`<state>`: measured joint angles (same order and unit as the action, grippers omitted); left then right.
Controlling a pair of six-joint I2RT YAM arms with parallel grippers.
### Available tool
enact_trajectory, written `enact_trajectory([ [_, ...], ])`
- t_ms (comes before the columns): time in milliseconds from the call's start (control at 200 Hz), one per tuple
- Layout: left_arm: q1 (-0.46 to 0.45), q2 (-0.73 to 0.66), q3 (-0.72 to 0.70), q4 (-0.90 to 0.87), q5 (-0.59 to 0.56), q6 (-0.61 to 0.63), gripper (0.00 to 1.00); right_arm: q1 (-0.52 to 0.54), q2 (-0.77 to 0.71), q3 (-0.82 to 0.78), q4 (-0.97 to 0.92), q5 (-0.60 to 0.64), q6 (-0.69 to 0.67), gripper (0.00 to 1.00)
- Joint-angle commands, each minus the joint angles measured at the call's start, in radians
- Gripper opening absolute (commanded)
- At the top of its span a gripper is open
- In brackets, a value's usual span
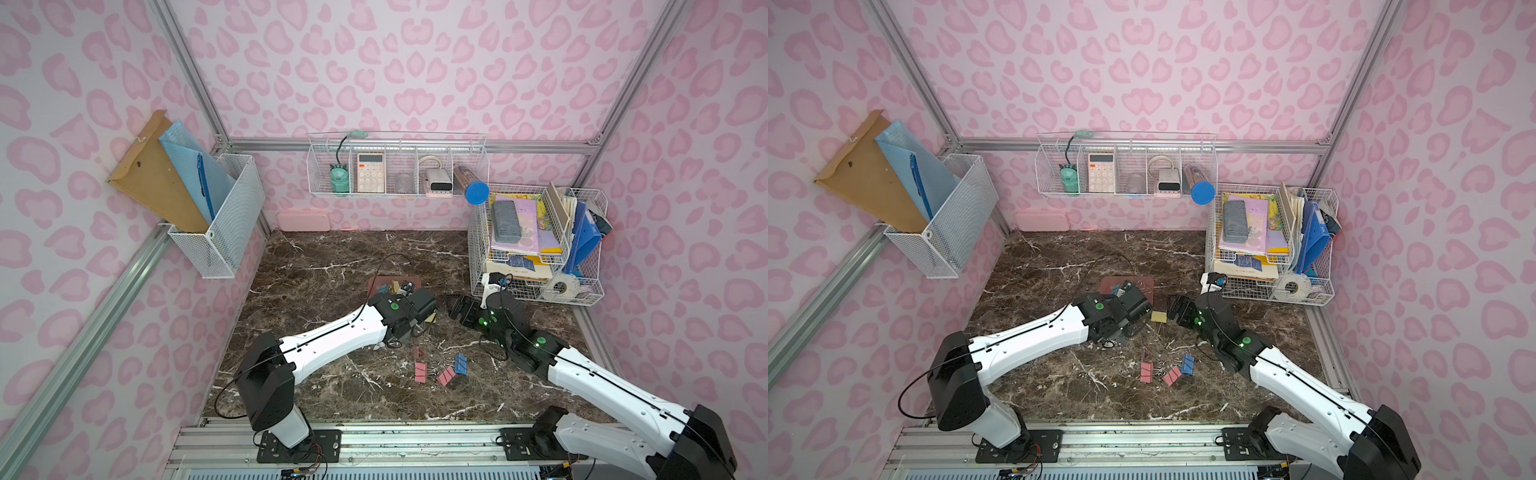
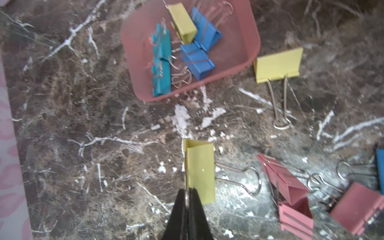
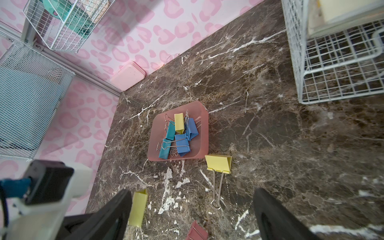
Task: Put the binder clips in the storage box
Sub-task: Pick up the binder clip at the center of the board, then place the binder clip in the storage box.
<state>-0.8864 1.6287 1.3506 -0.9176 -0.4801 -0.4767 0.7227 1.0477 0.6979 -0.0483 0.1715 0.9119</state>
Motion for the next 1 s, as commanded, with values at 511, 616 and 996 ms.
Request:
enact_trajectory([
  [511, 0.33, 0.274, 0.224, 0.209, 0.094, 0.3, 0.0, -0.005, -0.009, 0.008, -0.002, 0.009, -0.005, 0.94],
  [616, 0.354, 0.321, 0.254, 0.233, 0.118, 0.306, 0.0, -0.013, -0.007, 0.009, -0.003, 0.003, -0.005, 0.94],
  [996, 0.4, 0.427, 0.29, 0.262, 0.117, 0.343, 0.0, -0.029, -0.013, 0.009, -0.01, -0.007, -0.008, 0.95],
])
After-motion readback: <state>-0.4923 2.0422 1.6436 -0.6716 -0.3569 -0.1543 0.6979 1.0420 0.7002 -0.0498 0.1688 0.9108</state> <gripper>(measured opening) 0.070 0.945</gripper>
